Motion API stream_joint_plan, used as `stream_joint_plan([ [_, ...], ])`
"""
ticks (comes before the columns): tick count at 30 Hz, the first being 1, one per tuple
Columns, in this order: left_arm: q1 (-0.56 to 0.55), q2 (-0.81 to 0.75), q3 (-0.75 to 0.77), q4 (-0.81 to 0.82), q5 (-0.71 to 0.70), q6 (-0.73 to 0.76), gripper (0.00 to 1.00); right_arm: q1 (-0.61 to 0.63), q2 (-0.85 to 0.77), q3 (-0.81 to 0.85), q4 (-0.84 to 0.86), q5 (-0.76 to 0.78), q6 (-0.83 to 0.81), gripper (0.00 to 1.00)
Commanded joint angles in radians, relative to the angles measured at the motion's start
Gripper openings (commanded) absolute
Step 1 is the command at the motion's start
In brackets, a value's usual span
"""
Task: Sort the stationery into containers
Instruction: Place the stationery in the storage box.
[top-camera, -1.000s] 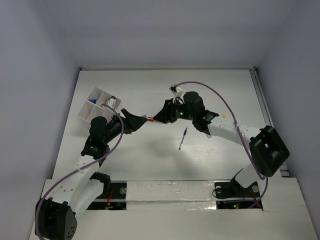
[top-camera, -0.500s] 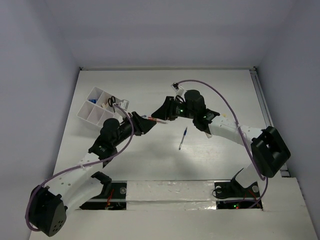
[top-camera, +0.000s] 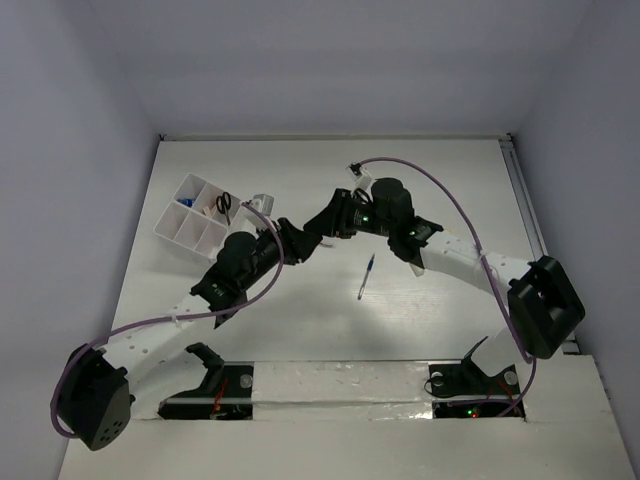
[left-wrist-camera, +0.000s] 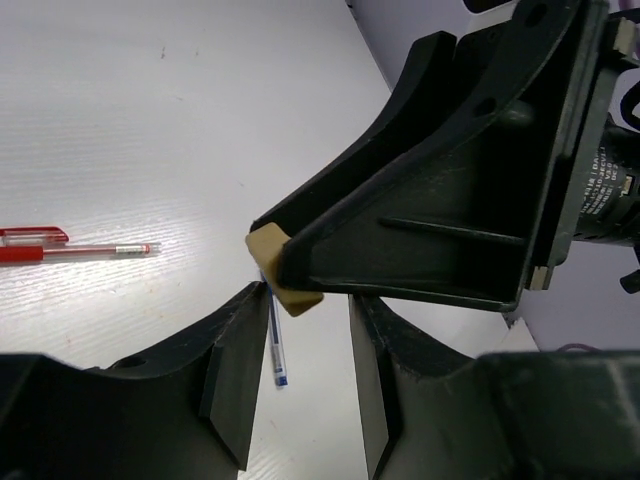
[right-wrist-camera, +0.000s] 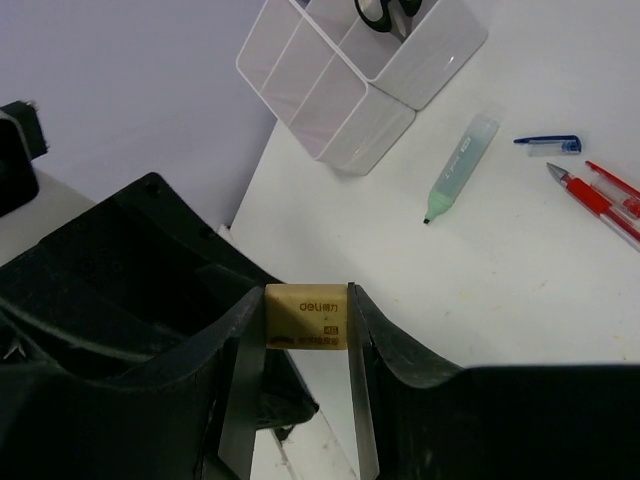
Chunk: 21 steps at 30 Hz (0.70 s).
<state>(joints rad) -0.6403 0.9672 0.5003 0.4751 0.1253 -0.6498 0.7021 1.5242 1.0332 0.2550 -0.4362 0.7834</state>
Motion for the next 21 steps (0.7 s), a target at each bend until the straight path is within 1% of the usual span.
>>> stream_joint_plan([
  [1, -0.045, -0.013, 0.029, 0.118, -0.108, 0.045, 0.35, 0.016, -0.035, 0.050, -0.008, 0.019, 0.027, 0.24],
  [2, -0.059, -0.016, 0.020, 0.125, -0.131, 0.053, 0.35, 0.016, -0.035, 0.048, -0.008, 0.022, 0.031, 0.24],
  [5, -0.120, -0.041, -0.018, 0.178, -0.266, 0.073, 0.34, 0.016, -0.041, 0.038, 0.007, 0.031, 0.059, 0.23],
  [7, -0.145, -0.054, -0.035, 0.221, -0.346, 0.087, 0.29, 0.025, -0.041, 0.031, 0.015, 0.030, 0.074, 0.22],
  [9, -0.160, -0.062, -0.051, 0.244, -0.384, 0.091, 0.27, 0.036, -0.041, 0.033, 0.020, 0.028, 0.079, 0.22],
  [13, -0.211, -0.076, -0.059, 0.267, -0.518, 0.111, 0.23, 0.036, -0.048, 0.019, 0.030, 0.028, 0.099, 0.21],
  [16, -0.240, -0.071, -0.071, 0.309, -0.570, 0.127, 0.26, 0.036, -0.056, 0.013, 0.023, 0.027, 0.099, 0.21],
  [18, -0.240, -0.047, -0.072, 0.338, -0.567, 0.137, 0.31, 0.036, -0.061, 0.008, 0.021, 0.030, 0.100, 0.20],
  [21, -0.260, -0.021, -0.072, 0.356, -0.566, 0.148, 0.34, 0.036, -0.075, 0.001, 0.012, 0.039, 0.100, 0.20],
])
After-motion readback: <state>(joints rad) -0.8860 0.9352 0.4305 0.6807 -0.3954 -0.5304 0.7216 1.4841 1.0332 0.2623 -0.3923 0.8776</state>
